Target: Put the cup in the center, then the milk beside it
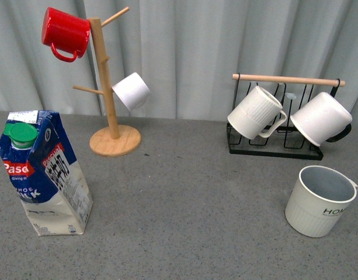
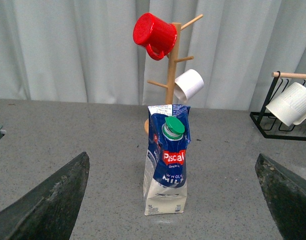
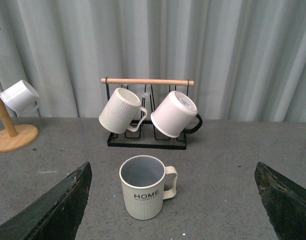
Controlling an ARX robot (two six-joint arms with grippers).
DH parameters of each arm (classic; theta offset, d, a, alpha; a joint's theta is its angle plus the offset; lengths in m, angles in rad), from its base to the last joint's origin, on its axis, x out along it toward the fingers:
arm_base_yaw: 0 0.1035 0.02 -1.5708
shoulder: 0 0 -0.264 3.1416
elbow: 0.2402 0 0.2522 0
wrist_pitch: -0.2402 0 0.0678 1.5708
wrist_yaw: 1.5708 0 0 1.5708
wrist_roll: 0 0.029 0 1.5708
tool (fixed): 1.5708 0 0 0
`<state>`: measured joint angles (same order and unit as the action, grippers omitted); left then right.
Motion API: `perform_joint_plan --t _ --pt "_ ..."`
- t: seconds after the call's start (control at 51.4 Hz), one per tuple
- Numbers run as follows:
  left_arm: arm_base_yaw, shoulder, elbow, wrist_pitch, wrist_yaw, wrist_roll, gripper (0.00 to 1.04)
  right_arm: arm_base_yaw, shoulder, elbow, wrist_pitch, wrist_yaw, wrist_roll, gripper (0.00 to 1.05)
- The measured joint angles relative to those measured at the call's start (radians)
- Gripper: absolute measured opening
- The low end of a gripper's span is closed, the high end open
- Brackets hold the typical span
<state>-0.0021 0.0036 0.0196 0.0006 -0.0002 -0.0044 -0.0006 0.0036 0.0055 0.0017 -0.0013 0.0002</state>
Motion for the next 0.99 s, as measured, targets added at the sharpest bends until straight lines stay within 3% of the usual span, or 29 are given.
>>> perform_joint_plan --t 0.991 --pt "0.000 0.000 0.000 0.000 0.000 0.000 0.98 0.000 0.000 0.000 0.000 0.000 0.000 0.95"
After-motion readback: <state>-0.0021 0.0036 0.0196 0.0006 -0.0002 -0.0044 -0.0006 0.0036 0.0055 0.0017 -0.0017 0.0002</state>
